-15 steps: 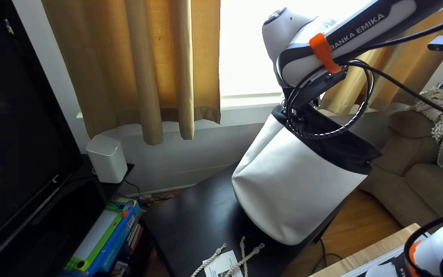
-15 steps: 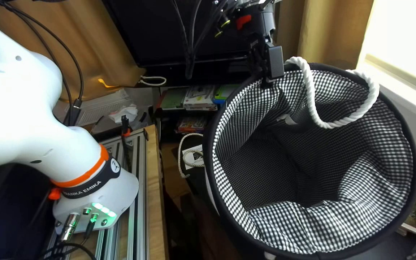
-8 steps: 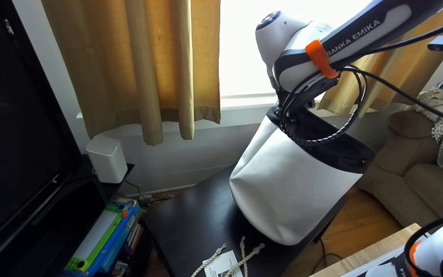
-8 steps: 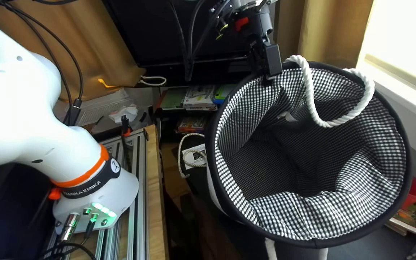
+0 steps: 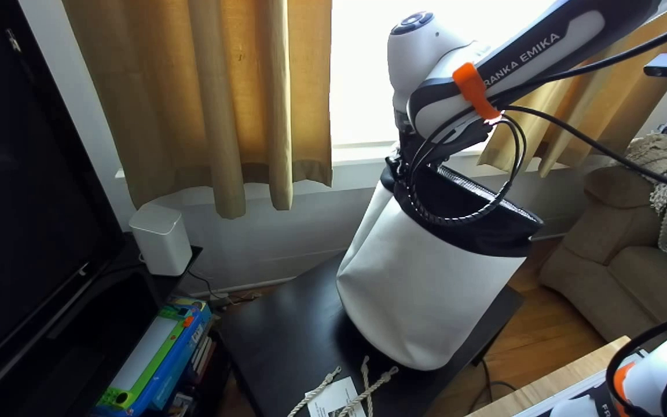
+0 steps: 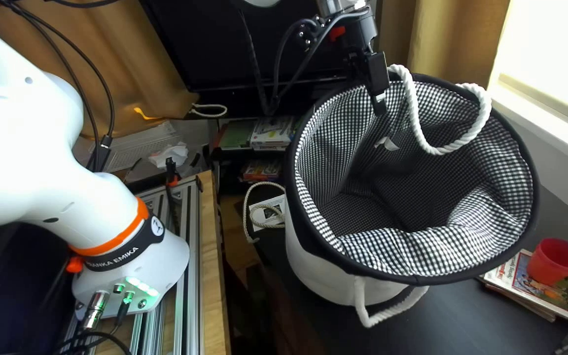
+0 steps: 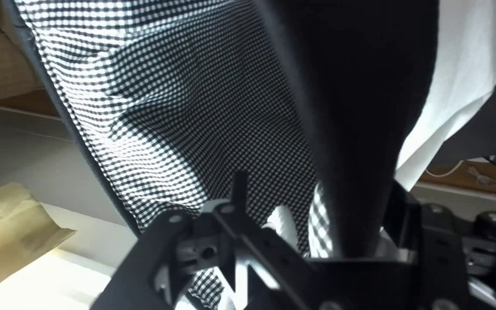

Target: Turn the white bag upright

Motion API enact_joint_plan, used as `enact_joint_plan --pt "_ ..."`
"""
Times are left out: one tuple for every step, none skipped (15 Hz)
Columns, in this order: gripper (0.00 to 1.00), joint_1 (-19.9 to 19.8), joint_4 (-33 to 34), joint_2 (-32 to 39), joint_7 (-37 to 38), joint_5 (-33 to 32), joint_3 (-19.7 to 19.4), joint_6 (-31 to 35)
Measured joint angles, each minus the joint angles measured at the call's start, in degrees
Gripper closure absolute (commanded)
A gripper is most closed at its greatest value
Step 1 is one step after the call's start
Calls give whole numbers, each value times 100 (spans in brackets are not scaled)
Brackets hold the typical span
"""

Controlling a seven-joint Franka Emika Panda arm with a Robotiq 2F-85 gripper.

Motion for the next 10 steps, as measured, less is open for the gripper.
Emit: enact_joint_plan --pt "0 0 -11 3 -33 133 -11 178" --pt "0 0 -25 3 -94 283 -21 352" --pt "0 0 -41 3 -157 437 -29 509" --pt "0 0 -55 3 -232 583 -38 656" --pt "0 -1 -68 -2 -307 726 -49 795" --pt "0 -1 -69 -17 -382 863 -63 897" --pt "0 -3 -69 -49 -449 980 -82 985" --pt "0 -4 -69 -103 -519 1105 -103 1049" --pt "0 -6 -68 -181 -595 1237 -126 1092" --pt "0 -8 -67 -277 -677 1372 -150 1117"
